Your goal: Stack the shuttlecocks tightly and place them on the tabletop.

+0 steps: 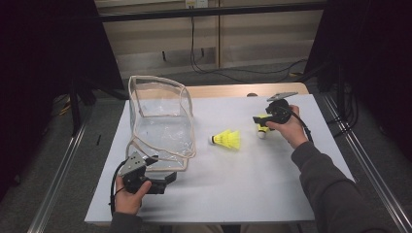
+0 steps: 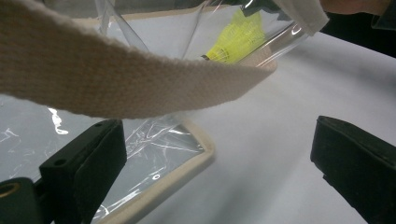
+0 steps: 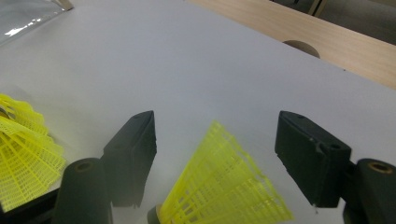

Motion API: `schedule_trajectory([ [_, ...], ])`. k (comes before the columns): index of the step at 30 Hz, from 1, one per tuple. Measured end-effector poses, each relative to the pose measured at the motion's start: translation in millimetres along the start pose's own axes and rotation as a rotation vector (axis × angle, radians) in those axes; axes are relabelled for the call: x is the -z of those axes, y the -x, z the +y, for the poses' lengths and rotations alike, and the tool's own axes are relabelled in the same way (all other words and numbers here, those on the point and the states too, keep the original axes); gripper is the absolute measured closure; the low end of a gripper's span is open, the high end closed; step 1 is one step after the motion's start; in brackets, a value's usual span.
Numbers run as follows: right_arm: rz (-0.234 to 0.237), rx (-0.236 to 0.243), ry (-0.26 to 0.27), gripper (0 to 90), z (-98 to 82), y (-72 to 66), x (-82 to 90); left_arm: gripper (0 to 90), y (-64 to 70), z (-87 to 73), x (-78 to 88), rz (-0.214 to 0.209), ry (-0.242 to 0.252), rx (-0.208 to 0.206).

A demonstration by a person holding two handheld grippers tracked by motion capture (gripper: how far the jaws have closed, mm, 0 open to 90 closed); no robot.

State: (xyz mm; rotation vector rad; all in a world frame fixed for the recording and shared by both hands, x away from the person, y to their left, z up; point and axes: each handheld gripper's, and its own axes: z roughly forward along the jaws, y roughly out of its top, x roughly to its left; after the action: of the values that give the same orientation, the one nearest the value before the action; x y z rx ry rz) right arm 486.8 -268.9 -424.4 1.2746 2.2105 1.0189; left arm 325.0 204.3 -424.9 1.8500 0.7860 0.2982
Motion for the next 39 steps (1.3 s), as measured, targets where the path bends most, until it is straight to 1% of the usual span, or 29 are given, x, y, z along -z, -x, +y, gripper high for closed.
schedule_trajectory([
  [3,0.007,0.014,-0.015,32.3,-1.5,0.1,-2.0,3.6,-0.1,0.0,0.1,0.001,0.0,0.001],
  [7,0.02,0.014,-0.031,34.5,-2.7,-1.2,-2.7,3.6,-0.1,-0.1,0.2,0.002,-0.001,0.0],
  [9,0.022,0.023,-0.034,35.4,-3.1,-1.7,-2.7,3.5,-0.1,0.0,0.3,0.002,0.0,0.0],
  [11,0.027,0.025,-0.036,37.7,-3.3,-3.0,-2.3,3.6,-0.1,-0.1,0.4,0.006,0.002,0.003],
  [13,0.029,0.039,-0.036,40.8,-3.1,-4.2,-1.5,3.6,-0.2,0.0,0.5,0.007,0.002,0.004],
  [16,0.04,0.057,-0.039,46.0,-2.9,-6.0,0.3,3.6,0.1,0.2,0.7,0.005,0.002,0.003],
  [19,0.044,0.075,-0.045,48.9,-3.2,-7.5,2.9,3.6,0.0,0.2,0.9,0.006,0.002,0.003],
  [23,0.059,0.077,-0.043,51.7,-3.8,-8.7,7.4,3.6,0.2,0.3,0.8,0.007,0.002,0.004],
  [24,0.061,0.084,-0.043,53.2,-4.0,-8.6,8.5,3.6,0.3,0.4,0.8,0.008,0.002,0.003],
  [27,0.067,0.084,-0.049,55.7,-5.0,-8.5,11.9,3.6,0.6,0.4,0.7,0.011,0.002,0.002],
  [29,0.076,0.087,-0.047,59.0,-5.8,-7.9,13.6,3.6,1.0,0.4,0.6,0.011,0.003,0.004],
  [34,0.086,0.084,-0.056,62.8,-8.1,-7.8,16.5,3.6,1.2,0.6,0.6,0.012,0.004,0.003],
  [36,0.091,0.079,-0.058,62.7,-9.1,-7.9,16.6,3.6,1.2,0.7,0.6,0.011,0.001,0.001],
  [39,0.087,0.071,-0.066,60.3,-11.6,-7.1,16.2,3.6,1.3,0.8,0.9,0.012,0.002,0.001],
])
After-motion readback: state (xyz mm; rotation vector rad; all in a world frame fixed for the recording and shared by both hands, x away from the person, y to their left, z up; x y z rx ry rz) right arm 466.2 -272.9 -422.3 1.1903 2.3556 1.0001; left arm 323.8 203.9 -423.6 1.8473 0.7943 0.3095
